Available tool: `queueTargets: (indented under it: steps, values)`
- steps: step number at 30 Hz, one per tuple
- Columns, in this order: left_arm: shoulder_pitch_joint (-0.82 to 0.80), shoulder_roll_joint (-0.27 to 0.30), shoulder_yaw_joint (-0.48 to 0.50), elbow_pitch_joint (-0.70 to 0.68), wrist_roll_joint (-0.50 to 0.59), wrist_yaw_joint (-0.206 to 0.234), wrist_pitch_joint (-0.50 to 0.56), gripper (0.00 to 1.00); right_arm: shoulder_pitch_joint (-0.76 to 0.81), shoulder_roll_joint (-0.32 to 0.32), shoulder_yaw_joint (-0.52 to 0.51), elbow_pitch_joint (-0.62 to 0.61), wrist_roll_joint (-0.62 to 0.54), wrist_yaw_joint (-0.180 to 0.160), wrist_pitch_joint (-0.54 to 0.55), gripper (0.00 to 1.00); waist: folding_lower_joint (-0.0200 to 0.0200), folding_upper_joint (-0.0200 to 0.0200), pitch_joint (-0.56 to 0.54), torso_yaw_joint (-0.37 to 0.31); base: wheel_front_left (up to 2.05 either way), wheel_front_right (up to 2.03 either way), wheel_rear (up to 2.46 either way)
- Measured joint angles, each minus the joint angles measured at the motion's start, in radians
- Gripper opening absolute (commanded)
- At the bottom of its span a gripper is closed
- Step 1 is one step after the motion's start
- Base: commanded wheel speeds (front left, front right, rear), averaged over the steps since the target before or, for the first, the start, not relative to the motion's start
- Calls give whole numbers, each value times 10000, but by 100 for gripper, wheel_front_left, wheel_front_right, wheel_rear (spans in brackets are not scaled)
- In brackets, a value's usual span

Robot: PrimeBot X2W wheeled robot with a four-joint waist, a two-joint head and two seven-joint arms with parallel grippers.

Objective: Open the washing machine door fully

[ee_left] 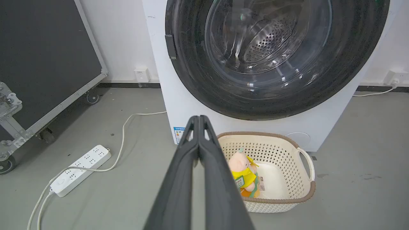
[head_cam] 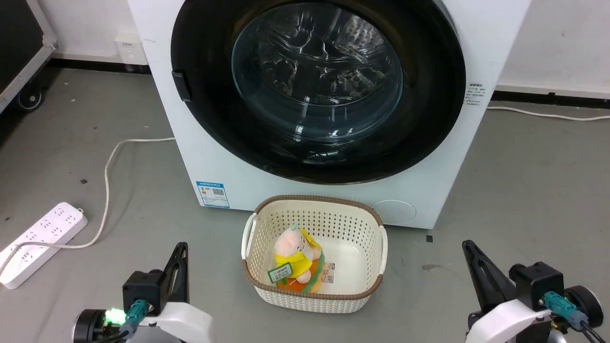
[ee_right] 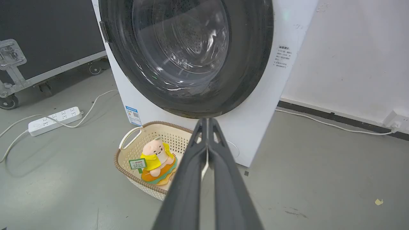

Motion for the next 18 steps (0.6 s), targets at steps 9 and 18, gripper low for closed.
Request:
queueTargets:
  steps: [9, 18]
  values:
    - [0, 0, 2, 0, 0, 0, 0, 0, 0, 0, 0, 0, 0, 0, 0, 0, 0, 0, 0, 0, 0, 0, 0]
    - [0, 0, 0, 0, 0, 0, 0, 0, 0, 0, 0, 0, 0, 0, 0, 0, 0, 0, 0, 0, 0, 0, 0]
